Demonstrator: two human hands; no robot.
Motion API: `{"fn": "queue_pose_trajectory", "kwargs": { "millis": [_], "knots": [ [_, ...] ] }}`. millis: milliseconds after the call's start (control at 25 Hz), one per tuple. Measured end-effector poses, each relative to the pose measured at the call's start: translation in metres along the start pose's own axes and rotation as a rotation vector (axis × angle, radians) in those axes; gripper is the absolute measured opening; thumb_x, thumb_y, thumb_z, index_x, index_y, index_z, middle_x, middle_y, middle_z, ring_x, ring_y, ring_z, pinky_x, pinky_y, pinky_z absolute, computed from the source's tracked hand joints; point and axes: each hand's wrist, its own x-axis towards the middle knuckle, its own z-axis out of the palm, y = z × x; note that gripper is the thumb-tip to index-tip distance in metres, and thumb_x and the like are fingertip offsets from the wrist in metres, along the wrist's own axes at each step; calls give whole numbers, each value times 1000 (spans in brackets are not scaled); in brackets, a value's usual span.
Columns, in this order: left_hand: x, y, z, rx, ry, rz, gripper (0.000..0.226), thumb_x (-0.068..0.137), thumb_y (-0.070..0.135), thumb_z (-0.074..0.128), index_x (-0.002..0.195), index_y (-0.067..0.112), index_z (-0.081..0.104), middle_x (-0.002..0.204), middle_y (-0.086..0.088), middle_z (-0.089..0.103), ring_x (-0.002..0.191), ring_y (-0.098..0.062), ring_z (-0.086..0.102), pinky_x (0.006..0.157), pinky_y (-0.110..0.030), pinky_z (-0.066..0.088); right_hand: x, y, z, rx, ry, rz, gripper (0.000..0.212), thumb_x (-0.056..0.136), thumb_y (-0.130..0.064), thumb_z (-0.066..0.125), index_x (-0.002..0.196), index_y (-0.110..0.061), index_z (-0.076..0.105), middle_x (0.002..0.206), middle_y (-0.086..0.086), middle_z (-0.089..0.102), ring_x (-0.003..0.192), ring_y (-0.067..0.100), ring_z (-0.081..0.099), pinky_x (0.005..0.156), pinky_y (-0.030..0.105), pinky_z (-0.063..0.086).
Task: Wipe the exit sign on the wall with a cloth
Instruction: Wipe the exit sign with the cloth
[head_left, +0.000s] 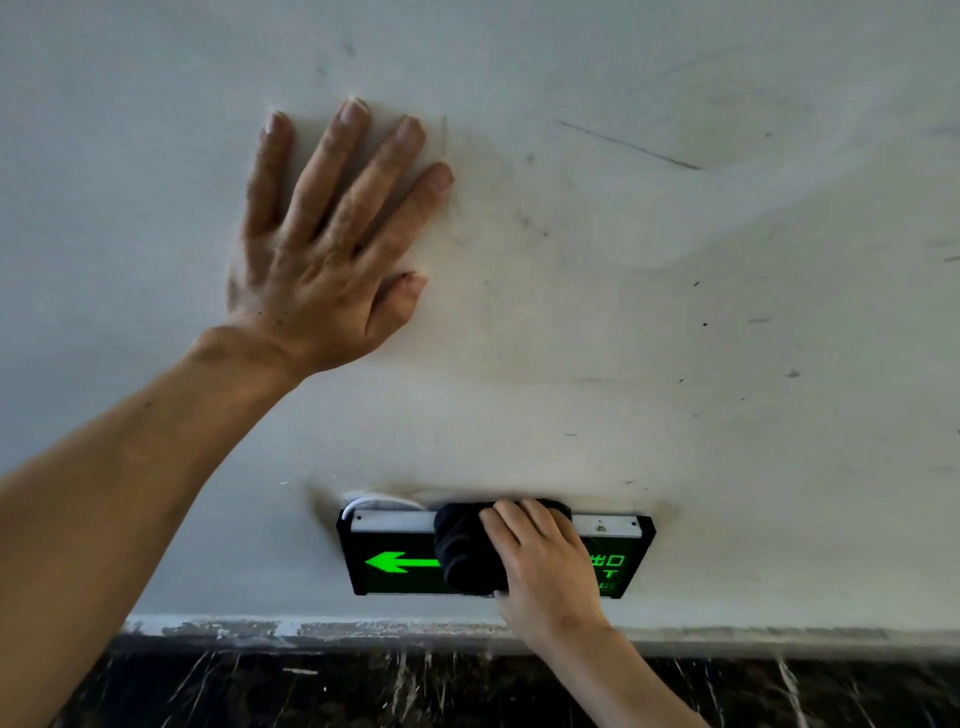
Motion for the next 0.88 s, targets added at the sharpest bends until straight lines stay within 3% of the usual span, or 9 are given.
{"fn": "queue_pose_trajectory", "kwargs": {
  "millis": [440, 880],
  "knots": [
    [0, 0, 1, 3, 19, -1, 66, 95, 44, 39, 154, 16, 31, 156, -10, 29, 144, -36, 26, 112, -63, 22, -17, 53, -14, 56, 30, 58, 64, 44, -29, 85, 106, -24, 72, 107, -12, 68, 102, 17, 64, 86, 35, 56],
    [0, 0, -1, 0, 15, -4, 68, 94, 45, 41, 154, 15, 30, 156, -10, 29, 144, -36, 26, 113, -63, 22, -24, 68, -17, 109, 72, 183, 55, 46, -19, 89, 98, -23, 72, 101, -9, 69, 98, 22, 65, 76, 40, 54]
  ]
}}
